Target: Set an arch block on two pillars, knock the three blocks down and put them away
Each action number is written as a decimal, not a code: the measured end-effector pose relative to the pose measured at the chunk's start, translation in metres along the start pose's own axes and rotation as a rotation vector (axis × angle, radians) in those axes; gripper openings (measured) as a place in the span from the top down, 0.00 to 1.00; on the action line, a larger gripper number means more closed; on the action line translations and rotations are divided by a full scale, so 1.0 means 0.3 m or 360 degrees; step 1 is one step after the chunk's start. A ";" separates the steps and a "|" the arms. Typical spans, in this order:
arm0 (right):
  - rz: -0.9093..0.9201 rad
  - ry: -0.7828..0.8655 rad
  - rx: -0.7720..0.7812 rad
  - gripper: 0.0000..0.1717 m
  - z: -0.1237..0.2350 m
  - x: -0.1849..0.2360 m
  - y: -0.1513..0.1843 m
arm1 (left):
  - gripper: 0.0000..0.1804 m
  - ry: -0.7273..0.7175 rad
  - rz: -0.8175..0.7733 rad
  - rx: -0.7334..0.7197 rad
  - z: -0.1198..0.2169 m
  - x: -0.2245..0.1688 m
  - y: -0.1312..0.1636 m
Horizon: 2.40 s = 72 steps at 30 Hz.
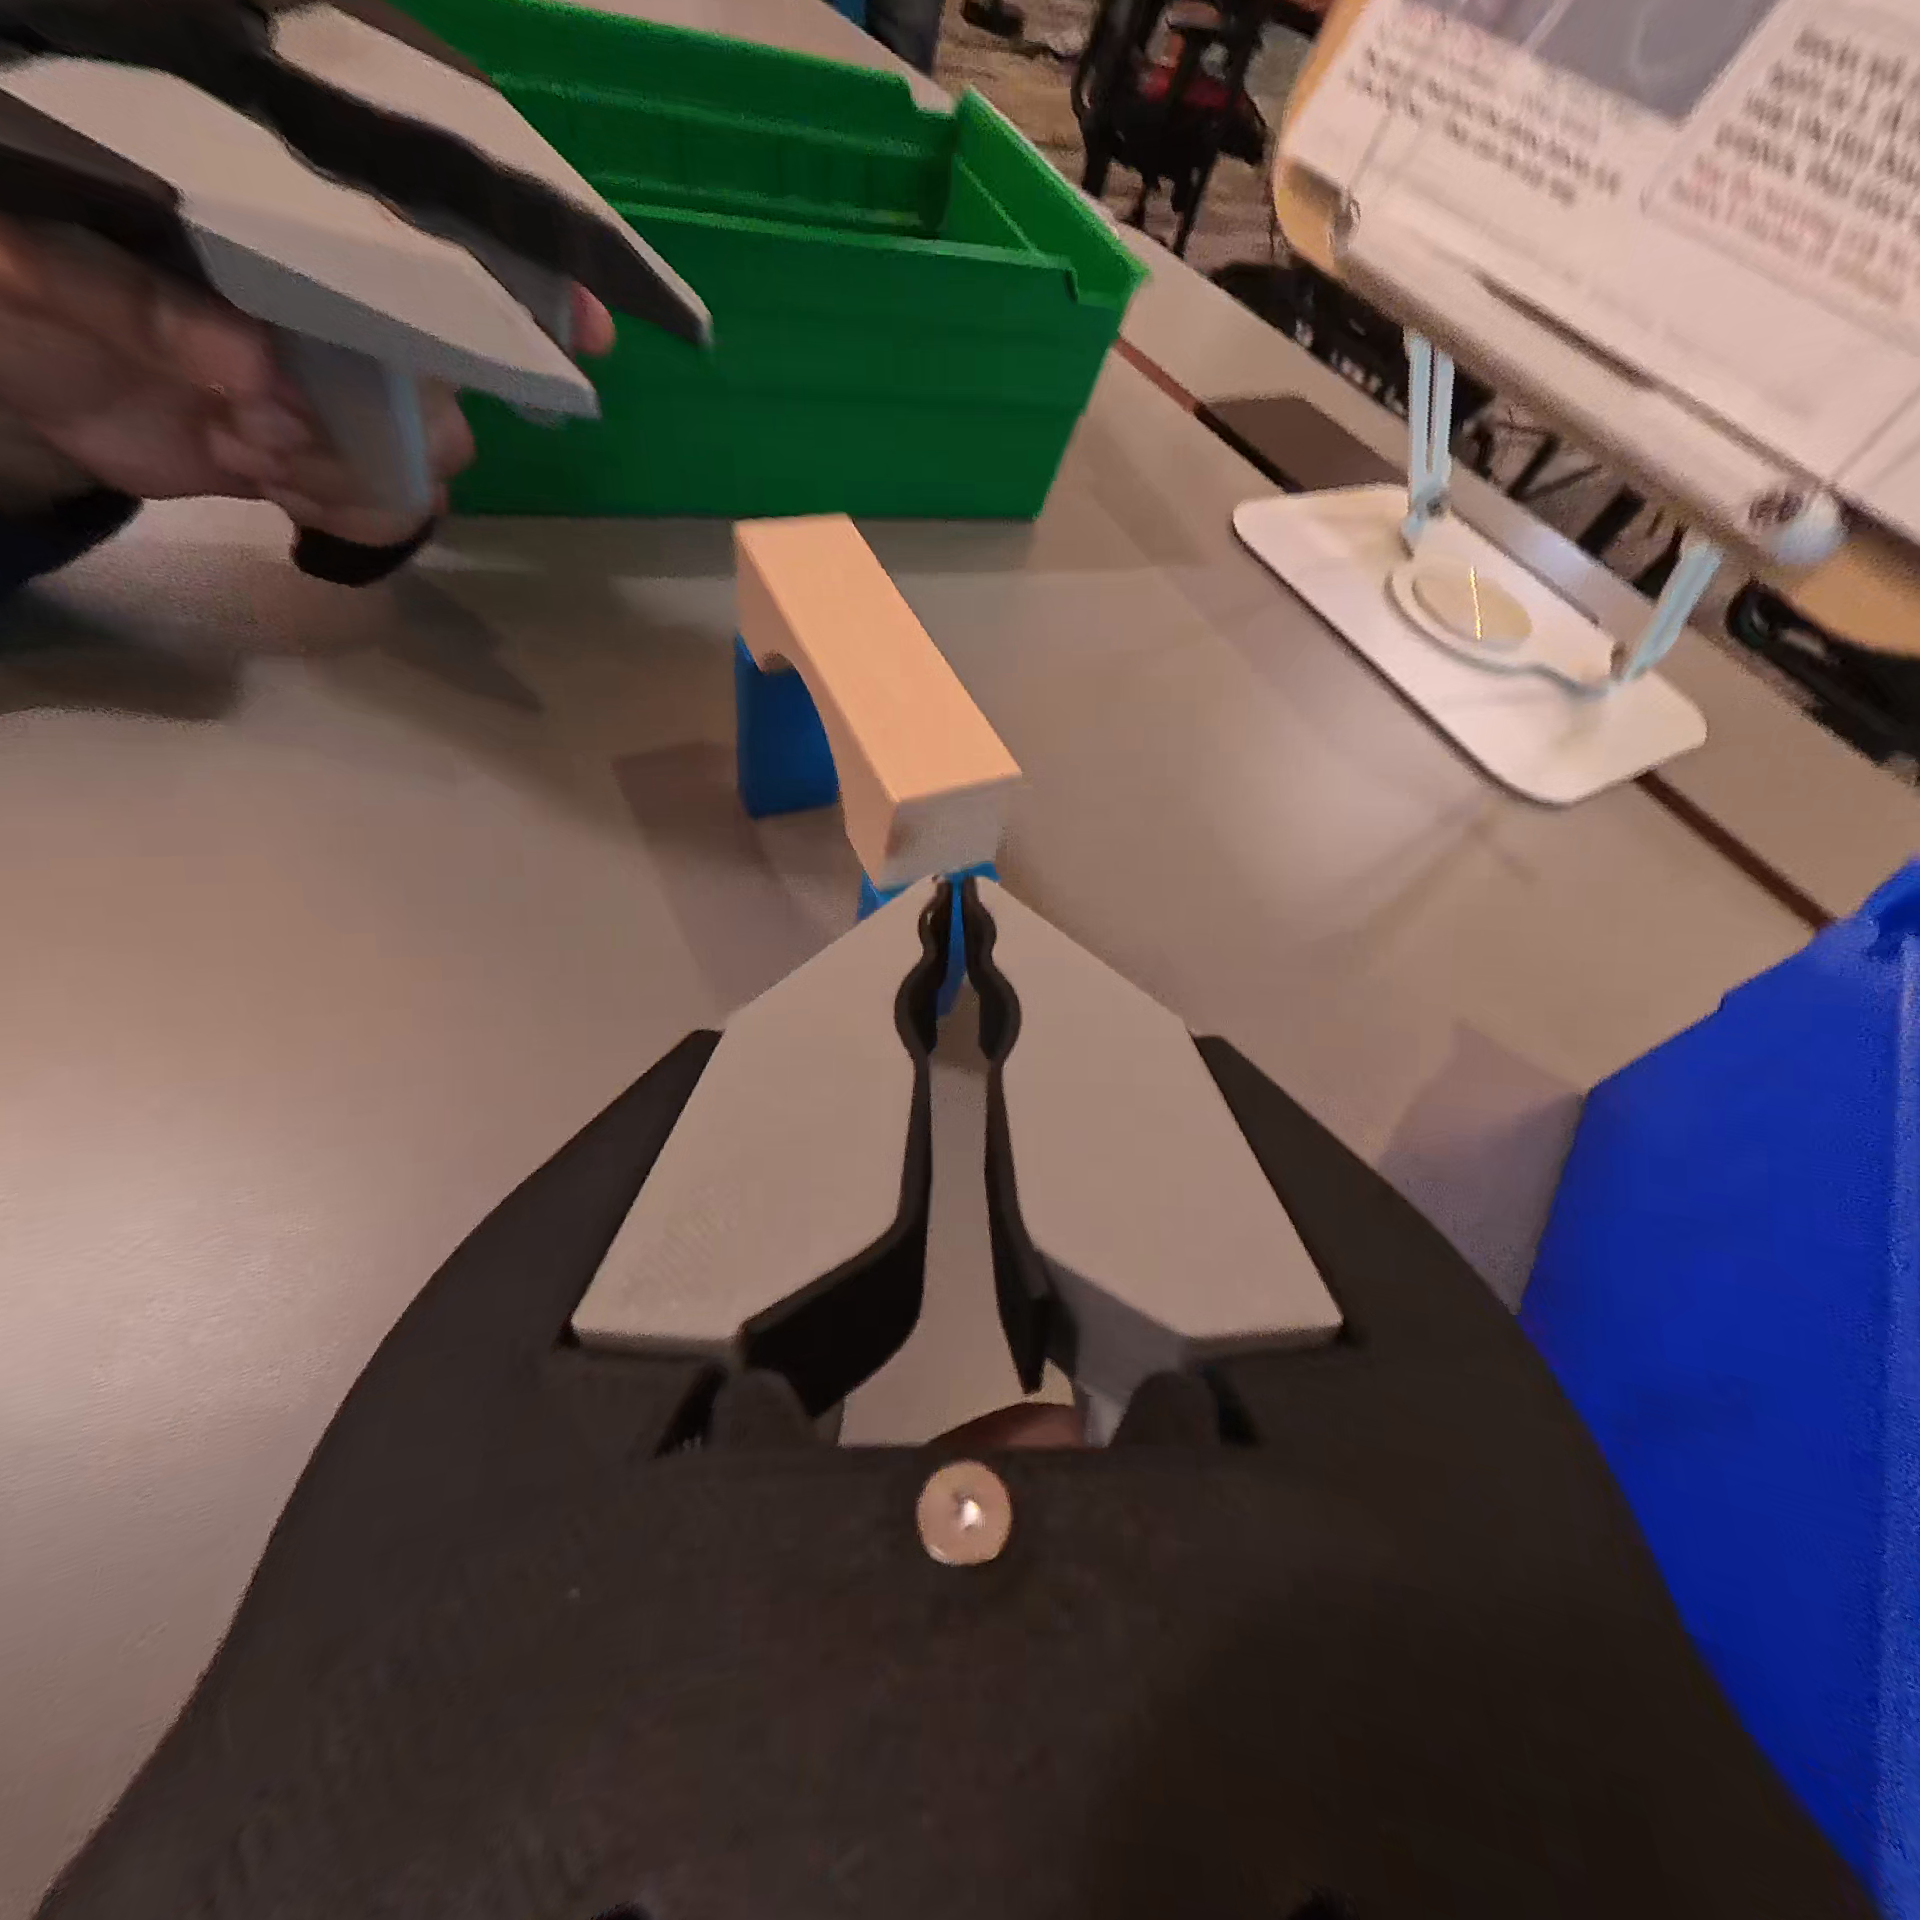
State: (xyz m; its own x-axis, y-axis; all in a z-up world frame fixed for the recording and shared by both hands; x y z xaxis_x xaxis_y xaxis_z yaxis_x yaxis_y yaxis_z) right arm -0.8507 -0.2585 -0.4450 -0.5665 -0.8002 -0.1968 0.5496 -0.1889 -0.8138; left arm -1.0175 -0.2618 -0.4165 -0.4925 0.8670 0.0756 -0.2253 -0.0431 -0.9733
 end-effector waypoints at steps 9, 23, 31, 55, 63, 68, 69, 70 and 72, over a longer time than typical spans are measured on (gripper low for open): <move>-0.0127 0.0077 0.0171 0.96 -0.079 -0.025 0.092 | 0.85 -0.0115 0.0061 0.0063 -0.009 0.039 0.023; -0.0112 0.0012 0.0252 0.94 -0.126 -0.001 0.105 | 0.85 -0.0119 0.0043 0.0118 -0.022 0.033 0.041; -0.0094 0.0035 0.0298 0.93 -0.137 -0.001 0.116 | 0.85 -0.0116 0.0051 0.0110 -0.019 0.035 0.039; -0.0170 0.0108 0.0087 0.91 -0.100 -0.034 0.053 | 0.85 -0.0267 0.0045 0.0321 -0.046 0.073 0.103; -0.0165 0.0118 0.0087 0.91 -0.101 -0.035 0.050 | 0.85 -0.0313 0.0044 0.0402 -0.056 0.083 0.129; -0.0163 0.0109 0.0097 0.91 -0.106 -0.031 0.052 | 0.85 -0.0325 0.0044 0.0427 -0.066 0.078 0.138; -0.0156 0.0116 0.0100 0.91 -0.105 -0.031 0.052 | 0.85 -0.0325 0.0035 0.0432 -0.068 0.075 0.139; -0.0153 0.0122 0.0101 0.91 -0.104 -0.032 0.052 | 0.85 -0.0326 0.0028 0.0439 -0.070 0.074 0.141; -0.0162 0.0116 0.0091 0.91 -0.102 -0.033 0.051 | 0.85 -0.0330 0.0018 0.0449 -0.072 0.072 0.144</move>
State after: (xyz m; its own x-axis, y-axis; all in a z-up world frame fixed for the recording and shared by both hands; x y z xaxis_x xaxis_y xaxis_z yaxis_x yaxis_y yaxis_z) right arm -0.8555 -0.2362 -0.4721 -0.6630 -0.7322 -0.1557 0.5201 -0.3011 -0.7993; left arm -1.0197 -0.2341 -0.4615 -0.6501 0.7476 0.1357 -0.4282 -0.2129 -0.8783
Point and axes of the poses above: each gripper's, where its closed fingertips meet, z back along the fingers, y out of its underside, x = y × z across the jaws, the point moved 4 cm from there along z, back along the fingers, and after that the axes turned 10 degrees about x, right-handed, at the moved point
